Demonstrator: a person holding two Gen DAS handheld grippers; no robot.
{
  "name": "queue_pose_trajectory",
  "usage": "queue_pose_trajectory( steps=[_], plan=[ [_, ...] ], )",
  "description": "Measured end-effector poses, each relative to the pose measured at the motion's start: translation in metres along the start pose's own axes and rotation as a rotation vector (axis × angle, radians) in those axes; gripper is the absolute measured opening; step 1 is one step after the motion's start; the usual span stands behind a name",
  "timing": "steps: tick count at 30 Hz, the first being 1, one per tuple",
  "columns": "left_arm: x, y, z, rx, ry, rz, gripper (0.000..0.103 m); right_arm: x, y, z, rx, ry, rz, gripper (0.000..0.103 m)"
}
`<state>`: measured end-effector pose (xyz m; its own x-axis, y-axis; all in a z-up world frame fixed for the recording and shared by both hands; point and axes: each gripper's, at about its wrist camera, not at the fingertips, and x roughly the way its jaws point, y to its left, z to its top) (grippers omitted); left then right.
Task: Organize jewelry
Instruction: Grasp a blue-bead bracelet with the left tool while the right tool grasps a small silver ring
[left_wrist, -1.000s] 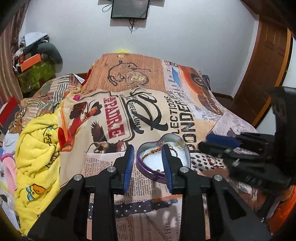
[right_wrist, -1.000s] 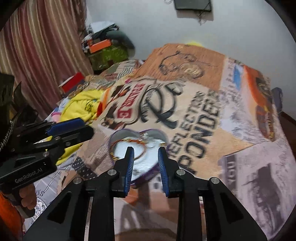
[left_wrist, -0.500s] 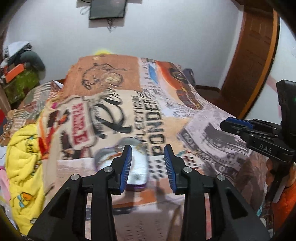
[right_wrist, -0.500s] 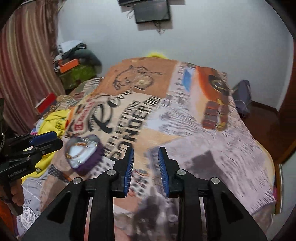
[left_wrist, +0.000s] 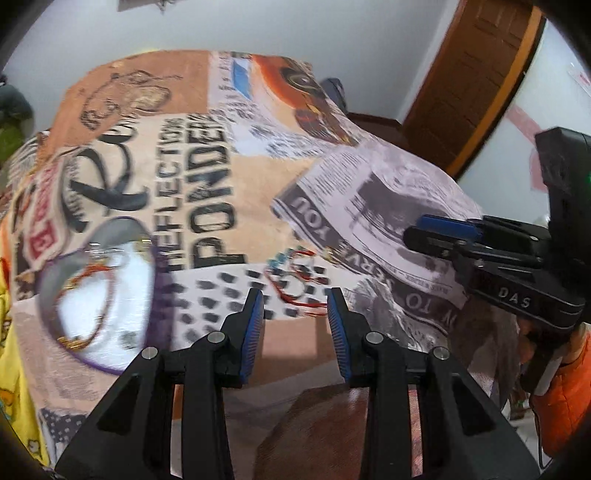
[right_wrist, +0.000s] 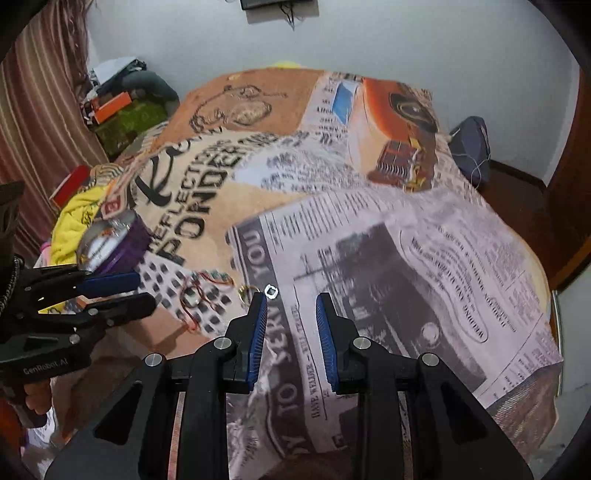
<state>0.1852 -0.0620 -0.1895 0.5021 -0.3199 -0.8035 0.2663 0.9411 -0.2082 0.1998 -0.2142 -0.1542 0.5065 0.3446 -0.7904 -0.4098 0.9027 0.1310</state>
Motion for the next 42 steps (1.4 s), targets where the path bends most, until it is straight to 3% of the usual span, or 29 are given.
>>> queue_pose_trajectory(
  steps=[4,13,21,26,32,38,42],
  plan=[
    [0.015,-0.009,0.003,0.034,0.016,0.004,0.026,0.009,-0.004,-0.005,-0.003,0.029,0.011,0.025],
    [0.04,-0.009,0.01,0.078,0.03,0.077,0.025,0.022,-0.005,-0.006,-0.007,0.057,0.048,0.025],
    [0.044,-0.002,0.011,0.069,0.031,0.084,0.025,0.044,-0.005,-0.004,-0.02,0.118,0.076,0.025],
    [0.045,0.006,0.012,0.03,0.021,0.095,0.006,0.049,-0.002,0.0,-0.039,0.128,0.079,0.025],
    [0.04,0.015,0.013,-0.012,0.001,0.078,0.005,0.054,0.005,0.004,-0.068,0.131,0.087,0.025],
    [0.023,0.009,0.011,-0.003,-0.065,0.082,0.005,0.059,0.01,0.007,-0.096,0.122,0.065,0.011],
    [0.017,0.01,0.011,-0.009,-0.081,0.082,0.005,0.059,0.012,0.006,-0.113,0.112,0.051,0.01]
  ],
)
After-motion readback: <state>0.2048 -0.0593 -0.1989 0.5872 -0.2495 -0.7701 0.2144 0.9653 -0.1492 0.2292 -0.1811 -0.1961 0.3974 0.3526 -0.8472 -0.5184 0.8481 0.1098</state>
